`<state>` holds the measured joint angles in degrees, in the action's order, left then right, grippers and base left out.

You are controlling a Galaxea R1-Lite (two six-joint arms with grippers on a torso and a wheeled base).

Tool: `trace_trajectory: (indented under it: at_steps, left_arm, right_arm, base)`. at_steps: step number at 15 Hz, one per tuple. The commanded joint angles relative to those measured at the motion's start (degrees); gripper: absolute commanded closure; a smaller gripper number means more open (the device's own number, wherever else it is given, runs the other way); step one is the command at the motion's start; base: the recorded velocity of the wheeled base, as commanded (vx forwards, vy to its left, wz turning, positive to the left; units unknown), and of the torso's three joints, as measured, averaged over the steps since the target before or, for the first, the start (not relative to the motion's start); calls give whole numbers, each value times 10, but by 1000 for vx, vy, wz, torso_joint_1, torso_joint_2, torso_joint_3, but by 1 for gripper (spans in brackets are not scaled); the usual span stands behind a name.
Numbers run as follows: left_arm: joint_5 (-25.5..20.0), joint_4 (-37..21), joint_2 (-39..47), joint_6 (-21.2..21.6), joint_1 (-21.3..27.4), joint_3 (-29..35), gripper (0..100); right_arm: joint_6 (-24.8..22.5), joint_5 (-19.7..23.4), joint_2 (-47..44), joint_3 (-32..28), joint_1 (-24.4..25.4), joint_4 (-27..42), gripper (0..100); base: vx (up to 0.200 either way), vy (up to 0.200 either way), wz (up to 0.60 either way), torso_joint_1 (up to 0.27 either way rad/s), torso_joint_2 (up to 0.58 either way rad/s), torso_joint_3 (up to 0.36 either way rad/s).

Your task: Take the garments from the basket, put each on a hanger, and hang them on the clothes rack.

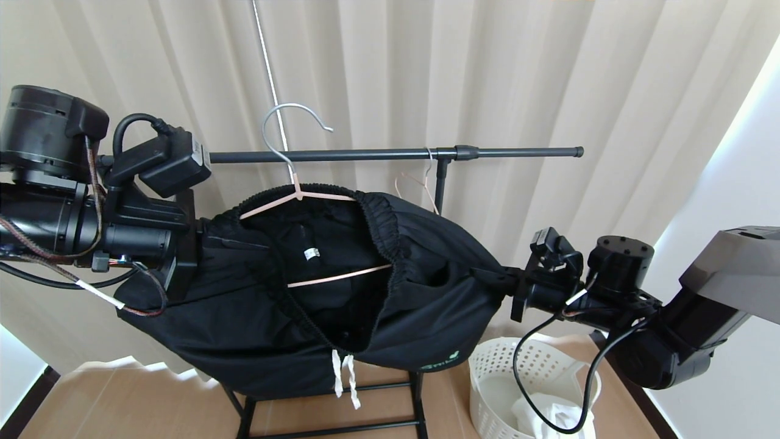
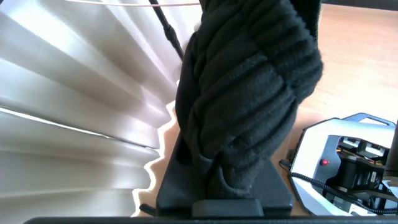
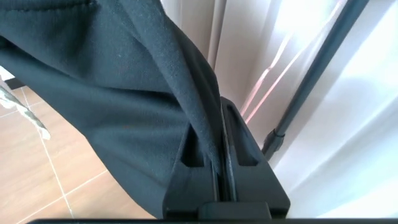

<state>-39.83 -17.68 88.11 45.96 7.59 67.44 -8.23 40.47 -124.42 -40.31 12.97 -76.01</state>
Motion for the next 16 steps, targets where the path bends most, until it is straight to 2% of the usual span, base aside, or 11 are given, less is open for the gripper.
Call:
trace_trajectory:
  at_steps: [1,4,5,10,15,16]
  left_arm:
    - [0,0,4,0,0,0,100]
    - [0,0,9,0,-8,1,100]
    - [0,0,12,-1,-11,1,100]
    - [2,0,35,0,-52,-16,100]
    - [5,3,47,4,-77,-58,100]
    - [7,18,56,4,-81,-67,100]
  right_arm:
    - [0,0,8,9,7,2,100]
    - [-5,0,15,31,19,-21,100]
    - [-5,0,15,30,20,-26,0]
    - [-2,0,36,40,36,-62,0]
    - [-2,-1,66,47,50,-57,0]
    - [-2,-1,66,47,50,-57,0]
  base:
    - [0,0,0,0,0,0]
    - [0,0,0,0,0,0]
    - [0,0,0,0,0,0]
    - [0,0,0,0,0,0]
    - [0,0,0,0,0,0]
    - [0,0,0,0,0,0]
